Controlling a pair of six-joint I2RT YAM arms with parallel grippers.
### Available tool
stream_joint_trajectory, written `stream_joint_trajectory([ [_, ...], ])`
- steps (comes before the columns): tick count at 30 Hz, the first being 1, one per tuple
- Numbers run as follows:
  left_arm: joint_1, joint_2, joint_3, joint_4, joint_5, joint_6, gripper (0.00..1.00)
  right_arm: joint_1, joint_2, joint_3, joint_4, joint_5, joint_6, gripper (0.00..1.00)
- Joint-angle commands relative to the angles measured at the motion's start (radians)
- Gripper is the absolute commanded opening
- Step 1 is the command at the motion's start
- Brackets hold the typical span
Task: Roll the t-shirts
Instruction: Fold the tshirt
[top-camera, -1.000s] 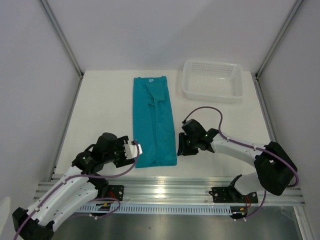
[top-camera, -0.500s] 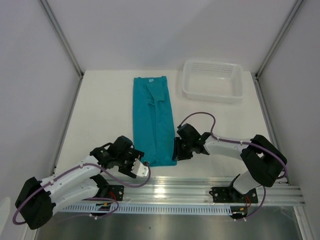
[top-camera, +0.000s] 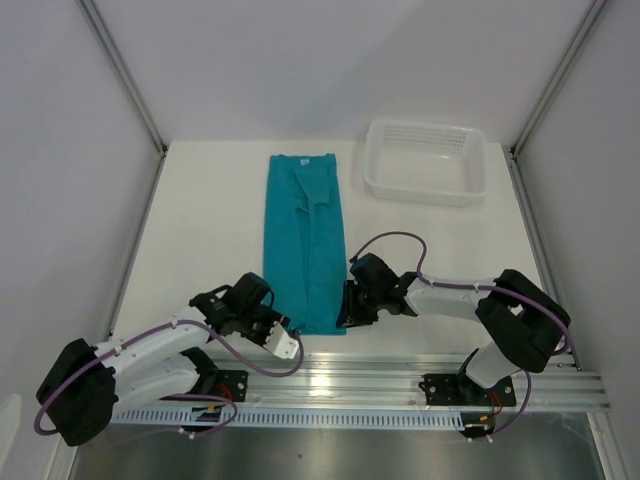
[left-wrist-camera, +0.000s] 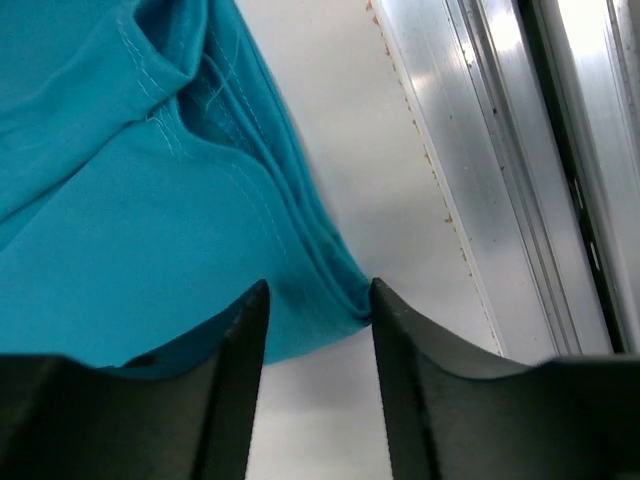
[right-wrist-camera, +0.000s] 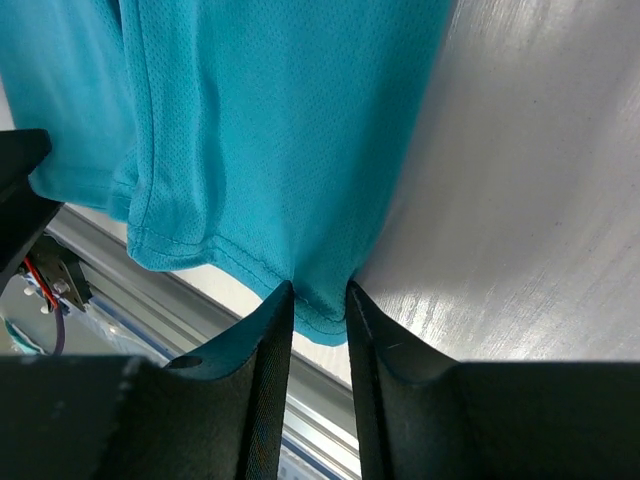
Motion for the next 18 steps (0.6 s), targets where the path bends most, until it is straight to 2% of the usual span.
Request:
stream_joint_trajectory([
  [1,-0.008,0.015,-0.033,0.046,0.061,0.023,0.44,0.016,0.027,-0.042,-0.079,0.042,-0.003,0.31],
  [3,-0.008,0.017,-0.031,0.056,0.02,0.003,0.32,0.018,0.013,-0.041,-0.091,0.05,-0.008,0.31],
  [5,-0.007,0.008,-0.051,0.07,-0.005,0.008,0.28,0.018,0.002,-0.039,-0.093,0.053,-0.014,0.28],
  [6,-0.007,0.002,-0.053,0.07,0.001,-0.001,0.19,0.018,0.001,-0.039,-0.09,0.05,-0.017,0.26],
  [7,-0.008,-0.003,-0.053,0.069,0.004,-0.006,0.13,0.018,0.001,-0.038,-0.091,0.045,-0.022,0.24],
  [8,-0.007,-0.008,-0.051,0.063,0.007,-0.027,0.03,0.016,0.002,-0.033,-0.091,0.044,-0.029,0.19],
  [9,-0.007,-0.009,-0.045,0.058,0.01,-0.05,0.01,0.018,0.004,-0.028,-0.094,0.039,-0.034,0.16],
  [14,-0.008,-0.061,0.024,-0.028,0.067,-0.187,0.01,0.056,-0.011,0.001,-0.14,0.053,-0.045,0.02],
  [18,-0.007,-0.097,0.027,-0.074,0.086,-0.247,0.01,0.099,-0.067,-0.008,-0.179,0.065,-0.008,0.0],
])
